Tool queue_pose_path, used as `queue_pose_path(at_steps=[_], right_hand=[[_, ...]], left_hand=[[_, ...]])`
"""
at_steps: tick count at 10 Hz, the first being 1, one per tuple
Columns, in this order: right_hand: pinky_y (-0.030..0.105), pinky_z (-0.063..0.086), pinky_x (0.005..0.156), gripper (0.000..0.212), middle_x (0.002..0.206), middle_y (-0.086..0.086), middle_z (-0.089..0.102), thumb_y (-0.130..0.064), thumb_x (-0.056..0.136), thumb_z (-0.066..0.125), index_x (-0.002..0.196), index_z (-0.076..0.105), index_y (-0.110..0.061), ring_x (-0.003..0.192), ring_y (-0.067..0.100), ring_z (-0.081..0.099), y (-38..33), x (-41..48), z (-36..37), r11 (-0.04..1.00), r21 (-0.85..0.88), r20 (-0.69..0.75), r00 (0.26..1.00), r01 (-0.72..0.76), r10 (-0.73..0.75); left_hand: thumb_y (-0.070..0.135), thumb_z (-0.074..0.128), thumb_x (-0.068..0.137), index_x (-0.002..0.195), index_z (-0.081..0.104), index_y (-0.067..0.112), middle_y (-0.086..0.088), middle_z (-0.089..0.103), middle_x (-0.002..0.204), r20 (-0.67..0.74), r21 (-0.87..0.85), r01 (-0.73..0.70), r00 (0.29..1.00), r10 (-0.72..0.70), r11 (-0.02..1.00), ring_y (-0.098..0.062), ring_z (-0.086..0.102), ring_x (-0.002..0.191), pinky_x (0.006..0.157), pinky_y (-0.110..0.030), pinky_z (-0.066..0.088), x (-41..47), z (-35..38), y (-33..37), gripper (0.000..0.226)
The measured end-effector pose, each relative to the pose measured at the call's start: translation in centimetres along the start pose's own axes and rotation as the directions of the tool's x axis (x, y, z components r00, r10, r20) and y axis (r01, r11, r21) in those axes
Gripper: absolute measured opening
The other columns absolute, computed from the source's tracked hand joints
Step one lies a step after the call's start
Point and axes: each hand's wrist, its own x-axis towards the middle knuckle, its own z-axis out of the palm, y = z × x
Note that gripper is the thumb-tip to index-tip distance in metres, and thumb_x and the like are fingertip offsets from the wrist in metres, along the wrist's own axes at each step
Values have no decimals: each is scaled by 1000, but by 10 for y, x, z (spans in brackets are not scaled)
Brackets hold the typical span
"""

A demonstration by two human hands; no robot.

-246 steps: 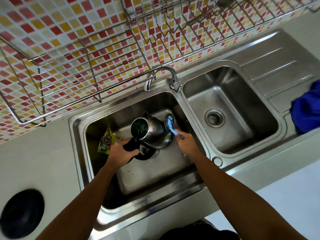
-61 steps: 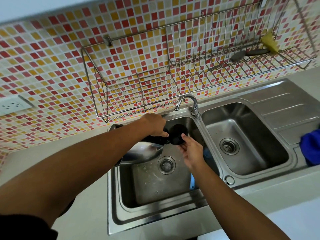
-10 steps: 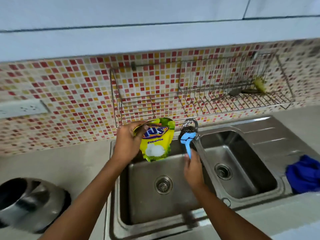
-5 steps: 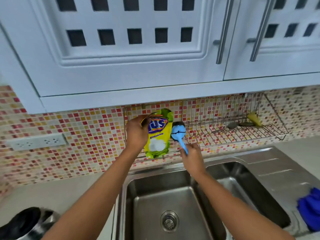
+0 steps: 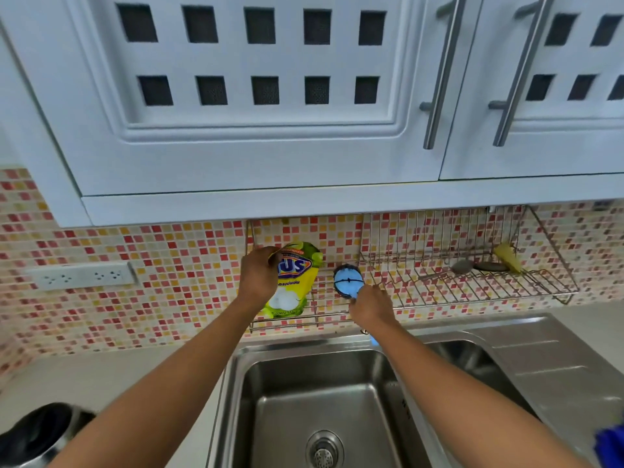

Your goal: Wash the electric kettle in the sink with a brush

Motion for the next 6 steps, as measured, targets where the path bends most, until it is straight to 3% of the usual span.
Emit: queue_pose_path(at_steps=[1, 3, 4, 5, 6], right_hand=[[37, 53, 90, 33, 113, 12, 66, -29, 91, 57, 116, 64, -8, 105, 30, 61, 0, 1, 2, 1000, -9, -6, 1000, 4, -4], [38, 52, 89, 43, 117, 15, 65, -38, 94, 54, 118, 64, -4, 108, 32, 60, -17, -8, -19, 999, 43, -33, 999, -16, 18], [35, 52, 86, 34, 110, 15, 68, -33, 91, 55, 111, 71, -10, 102, 33, 62, -45, -24, -28, 985, 81, -178, 974, 155, -138], [36, 50, 89, 33, 113, 15, 66, -32, 92, 54, 114, 71, -14, 107, 33, 59, -92, -50, -27, 935, 122, -229, 926, 332, -299], [40, 41, 105, 44, 135, 10, 53, -40, 98, 48, 133, 58, -17, 127, 30, 46, -174, -94, -25, 833, 187, -98, 853, 521, -512]], left_hand=[[13, 53, 102, 110, 72, -2, -23, 73, 107, 4, -10, 57, 998, -57, 998, -38, 67, 93, 71, -32, 46, -2, -4, -10, 25], [25, 65, 96, 131, 60, 7, -18, 71, 117, 39, -61, 89, 995, -87, 994, -32, 69, 103, 79, -29, 51, -17, -38, -19, 39], [36, 67, 93, 144, 48, 17, -13, 66, 129, 92, 24, 89, 992, -91, 996, -30, 65, 112, 90, -41, 55, -36, -73, -32, 58], [47, 61, 94, 148, 43, 22, -8, 60, 140, 81, 182, 143, 984, -159, 973, -31, 62, 119, 96, -47, 54, -60, -115, -57, 62], [57, 48, 96, 152, 36, 24, -8, 46, 153, 11, 461, 189, 976, -219, 867, -33, 44, 138, 110, -51, 40, -94, -188, -91, 66]])
